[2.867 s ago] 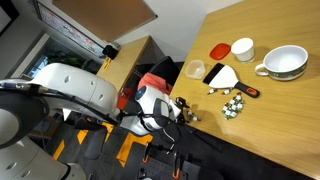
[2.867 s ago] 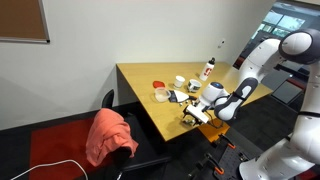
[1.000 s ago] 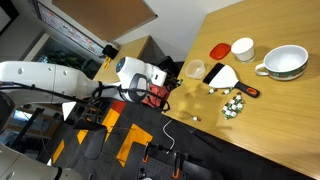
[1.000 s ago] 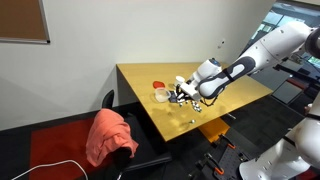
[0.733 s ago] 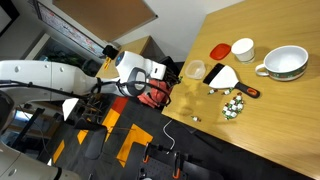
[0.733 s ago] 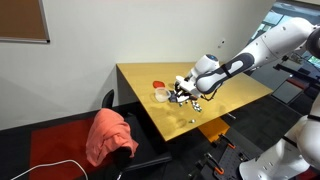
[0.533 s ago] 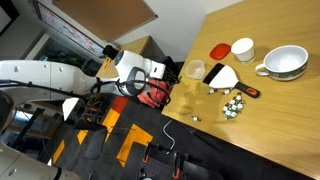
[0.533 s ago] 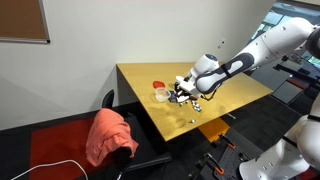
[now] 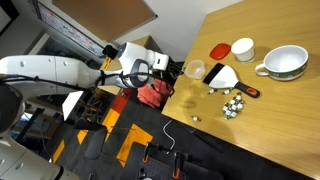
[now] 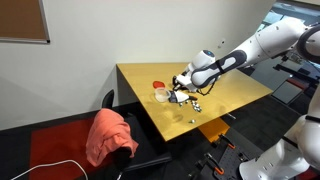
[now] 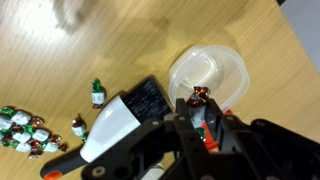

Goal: Pick one sweet and put it in the clear bowl

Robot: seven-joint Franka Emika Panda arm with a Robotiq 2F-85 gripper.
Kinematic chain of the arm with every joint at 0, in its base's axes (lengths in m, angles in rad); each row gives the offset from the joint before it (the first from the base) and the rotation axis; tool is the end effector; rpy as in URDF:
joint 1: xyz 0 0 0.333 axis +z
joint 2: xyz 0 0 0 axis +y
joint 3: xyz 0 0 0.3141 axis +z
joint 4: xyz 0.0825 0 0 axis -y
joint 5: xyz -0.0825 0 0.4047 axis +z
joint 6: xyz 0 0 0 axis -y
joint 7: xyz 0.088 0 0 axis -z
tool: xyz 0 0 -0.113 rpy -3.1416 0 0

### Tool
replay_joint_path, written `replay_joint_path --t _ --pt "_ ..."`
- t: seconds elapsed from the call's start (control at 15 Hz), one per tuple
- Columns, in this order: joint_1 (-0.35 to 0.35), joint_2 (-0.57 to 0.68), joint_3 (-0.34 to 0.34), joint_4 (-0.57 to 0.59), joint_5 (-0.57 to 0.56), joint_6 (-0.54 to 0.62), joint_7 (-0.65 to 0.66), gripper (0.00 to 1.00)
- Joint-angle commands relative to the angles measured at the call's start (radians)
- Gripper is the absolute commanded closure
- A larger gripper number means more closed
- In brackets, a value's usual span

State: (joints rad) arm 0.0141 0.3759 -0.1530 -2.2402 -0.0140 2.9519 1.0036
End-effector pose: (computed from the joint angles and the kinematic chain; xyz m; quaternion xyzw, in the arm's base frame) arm 0.5816 -0.0811 0.2110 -0.8376 0.5187 -0.1656 0.0443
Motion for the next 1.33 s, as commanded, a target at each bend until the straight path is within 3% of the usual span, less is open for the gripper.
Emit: replay_joint_path --t 0.0,0.27,0.53,0.6,1.07,1.13,1.27 --pt "0.02 0.116 -0.022 0.183 0.036 -0.101 -0.05 0.94" --pt "0.013 0.225 -0.012 0.335 0.041 -0.207 -0.088 0.94" --pt "0.006 0.302 -0.002 0.419 0.054 -0.227 -0.107 0.94" --pt "0.004 0.314 0.002 0.432 0.059 -0.231 -0.113 0.58" --pt "0.004 0.351 0.012 0.467 0.1 -0.231 -0.168 0.07" --pt "0.005 0.351 0.013 0.468 0.103 -0.231 -0.171 0.01" --pt "0.007 0.351 0.011 0.472 0.112 -0.234 -0.179 0.0"
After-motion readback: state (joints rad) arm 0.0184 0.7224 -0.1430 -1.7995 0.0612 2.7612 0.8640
